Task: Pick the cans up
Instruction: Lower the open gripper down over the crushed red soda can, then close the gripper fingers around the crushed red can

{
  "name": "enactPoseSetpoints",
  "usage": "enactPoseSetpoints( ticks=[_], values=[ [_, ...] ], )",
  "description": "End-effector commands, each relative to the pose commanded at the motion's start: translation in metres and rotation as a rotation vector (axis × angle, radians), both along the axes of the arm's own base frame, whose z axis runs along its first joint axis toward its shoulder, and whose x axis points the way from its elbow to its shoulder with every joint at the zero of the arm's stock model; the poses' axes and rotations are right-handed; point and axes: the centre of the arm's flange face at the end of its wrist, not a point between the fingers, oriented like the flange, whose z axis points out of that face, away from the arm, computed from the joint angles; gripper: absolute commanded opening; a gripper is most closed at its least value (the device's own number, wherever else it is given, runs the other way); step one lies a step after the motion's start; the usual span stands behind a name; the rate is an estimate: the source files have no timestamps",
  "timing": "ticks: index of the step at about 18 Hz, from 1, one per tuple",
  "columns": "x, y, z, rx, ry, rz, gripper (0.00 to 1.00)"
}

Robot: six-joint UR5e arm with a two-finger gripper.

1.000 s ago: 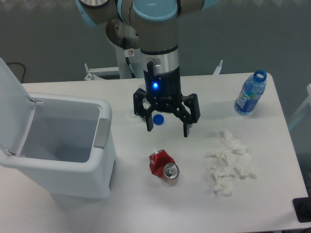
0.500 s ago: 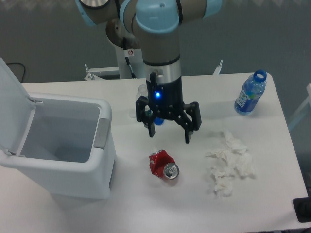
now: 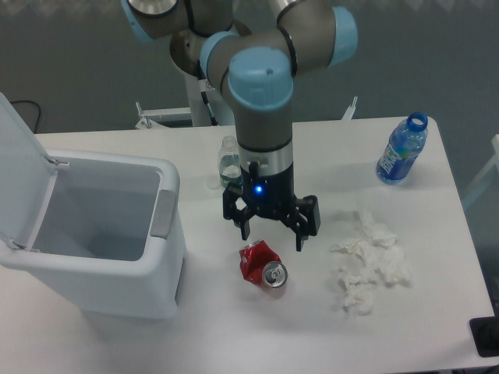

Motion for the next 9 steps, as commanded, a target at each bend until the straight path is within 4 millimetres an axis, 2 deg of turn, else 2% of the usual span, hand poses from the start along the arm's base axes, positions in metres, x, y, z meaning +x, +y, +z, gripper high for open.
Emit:
enactPoseSetpoints(
  ticks=[7, 9],
  values=[
    [-0.015, 0.001, -0.025, -0.079, 0.028, 0.055, 1.0],
    [-0.015, 0.0, -0.028, -0.059, 0.0, 0.164, 1.0]
  ],
)
